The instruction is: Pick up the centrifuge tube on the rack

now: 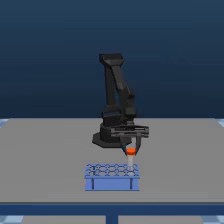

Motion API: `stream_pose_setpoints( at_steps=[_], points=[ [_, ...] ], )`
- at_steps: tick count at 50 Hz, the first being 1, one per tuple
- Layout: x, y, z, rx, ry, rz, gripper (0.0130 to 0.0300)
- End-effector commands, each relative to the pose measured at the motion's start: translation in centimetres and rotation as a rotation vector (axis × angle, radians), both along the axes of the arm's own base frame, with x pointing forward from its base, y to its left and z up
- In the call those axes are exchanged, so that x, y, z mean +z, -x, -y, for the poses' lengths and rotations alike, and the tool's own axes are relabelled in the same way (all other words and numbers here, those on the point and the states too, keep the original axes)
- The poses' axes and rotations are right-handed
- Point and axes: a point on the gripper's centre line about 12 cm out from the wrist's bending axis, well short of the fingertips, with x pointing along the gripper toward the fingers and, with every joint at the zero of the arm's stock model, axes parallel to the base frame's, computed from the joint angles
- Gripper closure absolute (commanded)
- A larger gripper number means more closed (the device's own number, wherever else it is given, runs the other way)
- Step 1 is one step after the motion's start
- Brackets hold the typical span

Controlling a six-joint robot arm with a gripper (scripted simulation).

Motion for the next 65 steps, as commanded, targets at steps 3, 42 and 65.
stream_pose_setpoints(
  at_steps=[3,42,65],
  points=[
    [0.5,0.0,0.0,0.007,0.006,-0.003,0.0300],
    [4.7,0.0,0.0,0.007,0.006,-0.003,0.0300],
    [7.1,0.0,0.0,0.007,0.006,-0.003,0.0300]
  ],
)
